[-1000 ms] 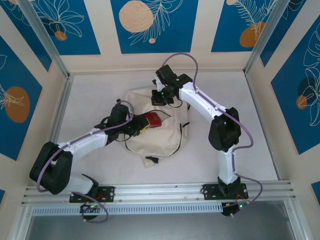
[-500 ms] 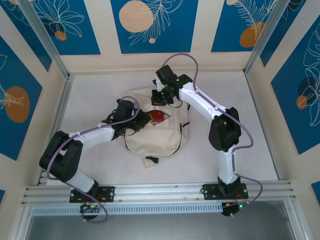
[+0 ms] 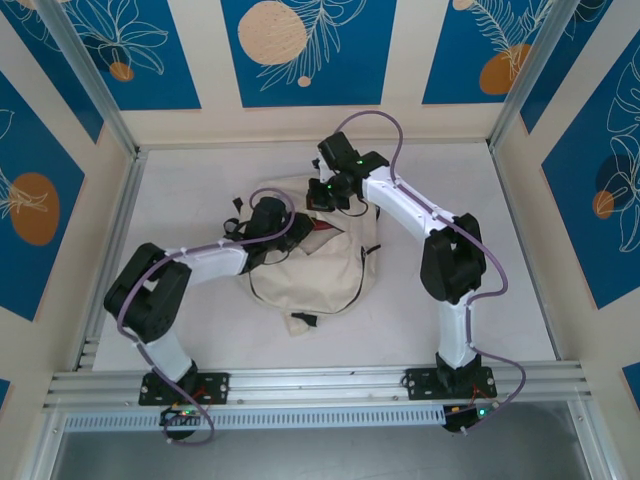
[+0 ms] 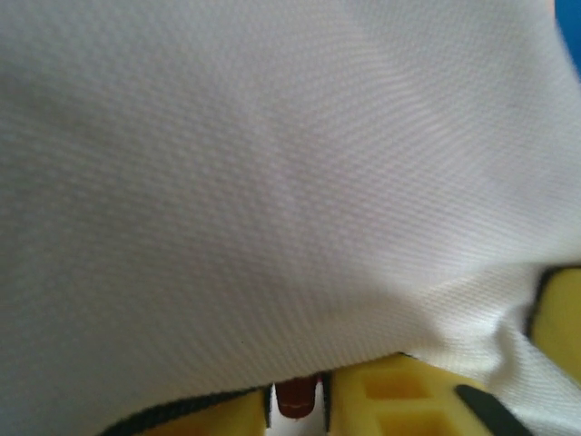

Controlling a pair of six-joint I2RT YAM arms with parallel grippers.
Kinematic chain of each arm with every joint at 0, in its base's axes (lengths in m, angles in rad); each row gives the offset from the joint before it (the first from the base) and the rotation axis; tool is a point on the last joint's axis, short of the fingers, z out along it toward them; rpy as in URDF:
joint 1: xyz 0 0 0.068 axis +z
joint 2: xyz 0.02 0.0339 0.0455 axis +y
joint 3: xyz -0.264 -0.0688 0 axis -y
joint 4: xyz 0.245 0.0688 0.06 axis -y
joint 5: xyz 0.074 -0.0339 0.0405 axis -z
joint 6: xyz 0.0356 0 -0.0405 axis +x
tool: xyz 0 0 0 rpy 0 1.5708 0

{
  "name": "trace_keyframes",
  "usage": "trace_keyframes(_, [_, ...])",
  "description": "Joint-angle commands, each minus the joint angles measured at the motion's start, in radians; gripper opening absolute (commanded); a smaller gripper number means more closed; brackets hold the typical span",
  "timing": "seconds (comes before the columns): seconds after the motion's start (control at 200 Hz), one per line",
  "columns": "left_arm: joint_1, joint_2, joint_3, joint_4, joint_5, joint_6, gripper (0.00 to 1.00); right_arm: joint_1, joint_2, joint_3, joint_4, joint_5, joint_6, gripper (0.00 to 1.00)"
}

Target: Pack books, pencil case, and school supplies into a backpack

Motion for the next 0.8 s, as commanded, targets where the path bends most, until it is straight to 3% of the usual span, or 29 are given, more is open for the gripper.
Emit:
trace_keyframes(0.0, [-0.008, 0.006, 0.011, 0.036, -0.026, 0.001, 0.31, -0.013, -0.050, -0.019, 0.022, -0.050, 0.043, 0.01])
trace_keyframes(0.255, [-0.006, -0.143, -0.034, -0.139, 0.004, 0.077, 0.54, -0.022, -0.062, -0.052, 0.027, -0.054, 0.040, 0.01])
trace_keyframes(0.415, [0.005, -0.249, -0.047, -0.328, -0.001, 0.137, 0.55, -0.029, -0.087, -0.078, 0.030, -0.092, 0.029, 0.01])
trace_keyframes(0.655, [0.105, -0.401, -0.072, -0.520, -0.044, 0.235, 0.54, -0.033, -0.113, -0.156, 0.058, -0.320, -0.014, 0.03])
trace_keyframes(0.795, [0.189, -0.449, -0.061, -0.603, -0.047, 0.292, 0.60, -0.031, -0.081, -0.198, 0.045, -0.311, -0.015, 0.11])
